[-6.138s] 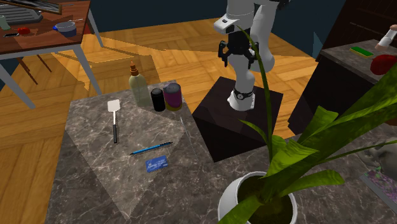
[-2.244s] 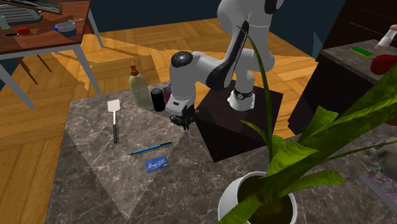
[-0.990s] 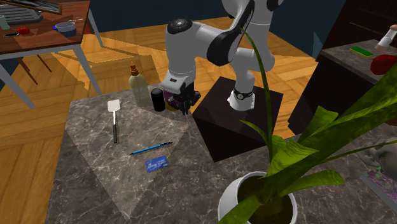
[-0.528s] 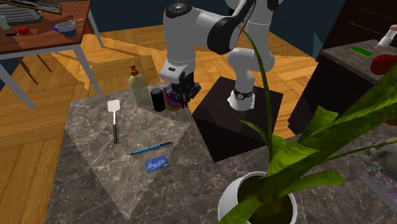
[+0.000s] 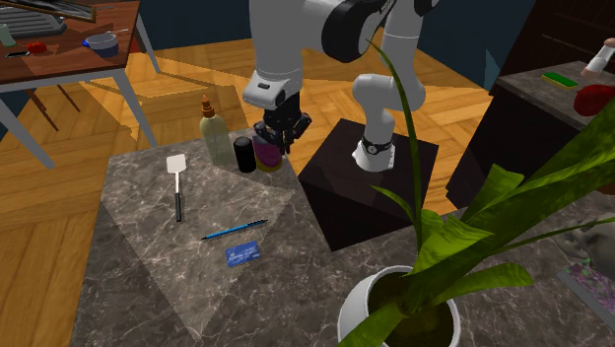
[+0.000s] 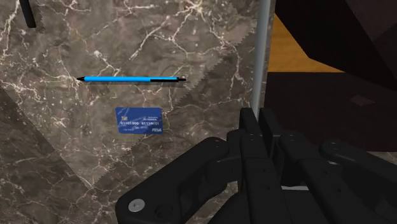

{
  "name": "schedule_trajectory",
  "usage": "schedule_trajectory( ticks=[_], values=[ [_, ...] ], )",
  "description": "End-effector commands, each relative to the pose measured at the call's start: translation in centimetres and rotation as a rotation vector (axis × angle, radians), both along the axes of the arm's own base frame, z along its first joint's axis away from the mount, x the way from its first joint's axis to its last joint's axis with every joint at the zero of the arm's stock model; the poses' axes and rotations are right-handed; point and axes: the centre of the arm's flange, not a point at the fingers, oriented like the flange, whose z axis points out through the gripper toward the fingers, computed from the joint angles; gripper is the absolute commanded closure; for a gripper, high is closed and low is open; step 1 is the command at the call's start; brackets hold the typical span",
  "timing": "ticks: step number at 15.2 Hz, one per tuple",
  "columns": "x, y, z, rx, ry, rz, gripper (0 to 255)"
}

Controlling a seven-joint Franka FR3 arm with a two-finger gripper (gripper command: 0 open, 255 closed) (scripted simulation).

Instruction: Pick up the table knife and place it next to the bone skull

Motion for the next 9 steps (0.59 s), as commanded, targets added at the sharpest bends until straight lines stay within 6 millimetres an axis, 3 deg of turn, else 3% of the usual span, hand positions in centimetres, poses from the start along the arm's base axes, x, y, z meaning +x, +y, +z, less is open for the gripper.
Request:
schedule_trajectory(
  ticks=[1, 8, 9],
  values=[
    [0.1, 0.0, 1.1, 0.0, 0.0, 0.0, 255],
    [0.1, 0.0, 4.3, 0.0, 0.0, 0.0, 255],
    [-0.5, 1.2, 4.3, 0.0, 0.0, 0.0, 255]
  ],
)
